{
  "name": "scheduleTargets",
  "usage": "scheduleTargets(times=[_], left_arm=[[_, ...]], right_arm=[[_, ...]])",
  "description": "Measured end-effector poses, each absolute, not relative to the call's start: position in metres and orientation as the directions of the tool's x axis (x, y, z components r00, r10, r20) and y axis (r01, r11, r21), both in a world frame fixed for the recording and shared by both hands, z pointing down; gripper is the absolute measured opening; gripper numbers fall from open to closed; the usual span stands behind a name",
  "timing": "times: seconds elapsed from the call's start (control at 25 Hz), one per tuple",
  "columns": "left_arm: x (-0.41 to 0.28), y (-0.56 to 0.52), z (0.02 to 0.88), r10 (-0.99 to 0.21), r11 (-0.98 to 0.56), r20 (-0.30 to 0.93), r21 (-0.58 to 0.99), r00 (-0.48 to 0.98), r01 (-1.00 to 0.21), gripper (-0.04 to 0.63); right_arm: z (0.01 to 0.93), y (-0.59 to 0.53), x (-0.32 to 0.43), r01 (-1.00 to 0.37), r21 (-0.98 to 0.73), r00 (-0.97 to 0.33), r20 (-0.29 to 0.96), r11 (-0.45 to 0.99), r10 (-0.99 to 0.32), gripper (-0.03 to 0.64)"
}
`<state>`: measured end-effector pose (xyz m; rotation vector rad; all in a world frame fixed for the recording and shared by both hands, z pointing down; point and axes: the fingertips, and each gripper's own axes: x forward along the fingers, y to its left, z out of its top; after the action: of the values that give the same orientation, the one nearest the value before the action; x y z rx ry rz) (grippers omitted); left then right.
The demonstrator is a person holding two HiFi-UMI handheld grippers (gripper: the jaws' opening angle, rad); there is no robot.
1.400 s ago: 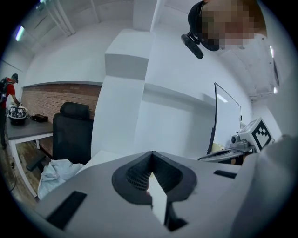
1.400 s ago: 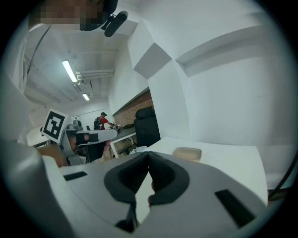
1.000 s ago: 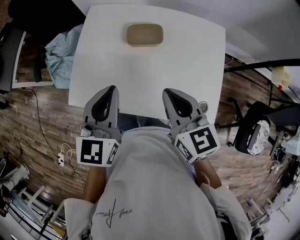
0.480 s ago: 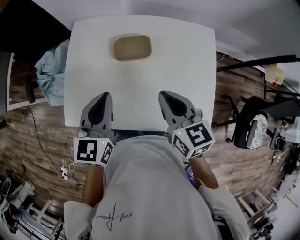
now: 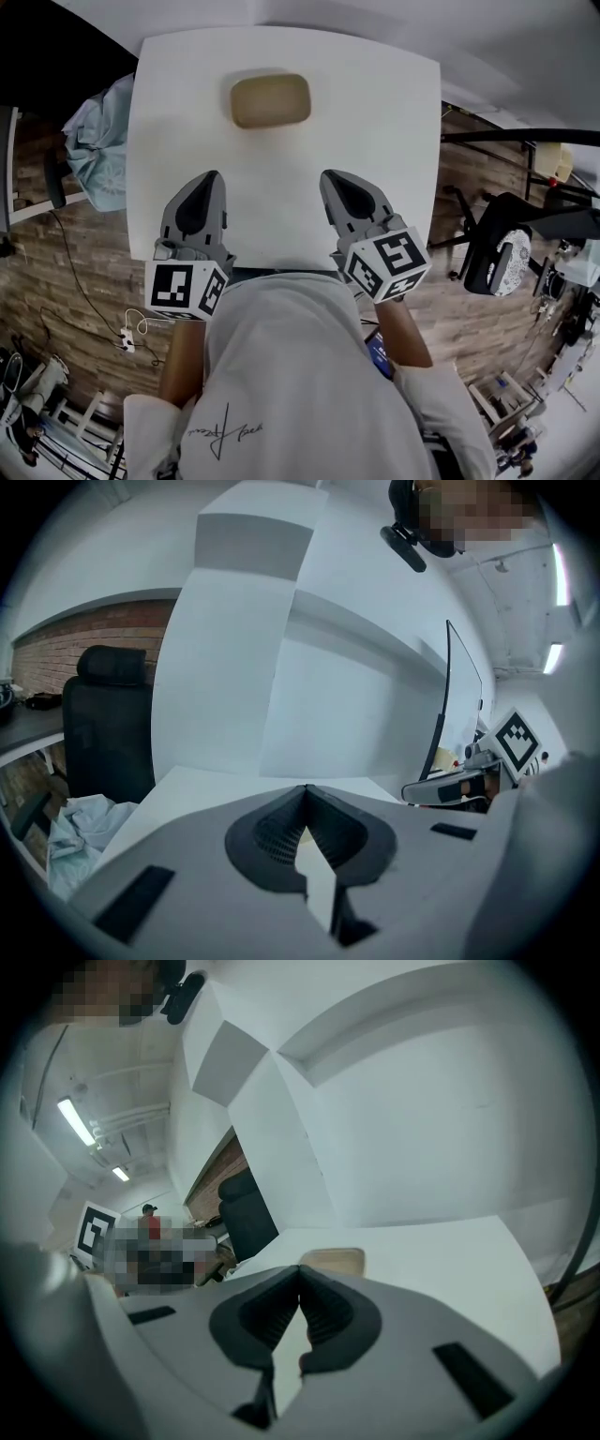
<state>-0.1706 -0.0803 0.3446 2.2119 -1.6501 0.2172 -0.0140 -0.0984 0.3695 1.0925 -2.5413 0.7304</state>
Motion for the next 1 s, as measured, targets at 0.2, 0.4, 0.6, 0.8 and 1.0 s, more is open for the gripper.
scheduleTargets(times=[0.2,0.4,0.6,0.8,1.0], left_arm=[[-0.177,-0.092,0.358,-0.882,-0.234,0.361,0.225,0.304,-0.946,0.006],[-0.178,-0.104,0.371,-0.863,-0.244,0.385,0.249,0.327,-0.937,0.006],[-0.174,-0.113,0.381,-0.849,-0.254,0.397,0.27,0.348,-0.929,0.006],[-0.172,-0.119,0.395,-0.836,-0.246,0.416,0.297,0.357,-0.923,0.006],[-0.167,-0.123,0.402,-0.825,-0.247,0.429,0.315,0.37,-0.916,0.006]], right_arm=[[0.386,-0.111,-0.024,-0.732,-0.381,-0.68,0.457,0.564,-0.574,0.009],[0.403,-0.126,-0.034,-0.739,-0.385,-0.671,0.485,0.553,-0.56,0.009],[0.418,-0.138,-0.04,-0.739,-0.393,-0.671,0.5,0.547,-0.547,0.043],[0.44,-0.152,-0.032,-0.766,-0.444,-0.642,0.516,0.464,-0.567,0.043],[0.458,-0.166,-0.022,-0.779,-0.485,-0.623,0.529,0.398,-0.576,0.043]])
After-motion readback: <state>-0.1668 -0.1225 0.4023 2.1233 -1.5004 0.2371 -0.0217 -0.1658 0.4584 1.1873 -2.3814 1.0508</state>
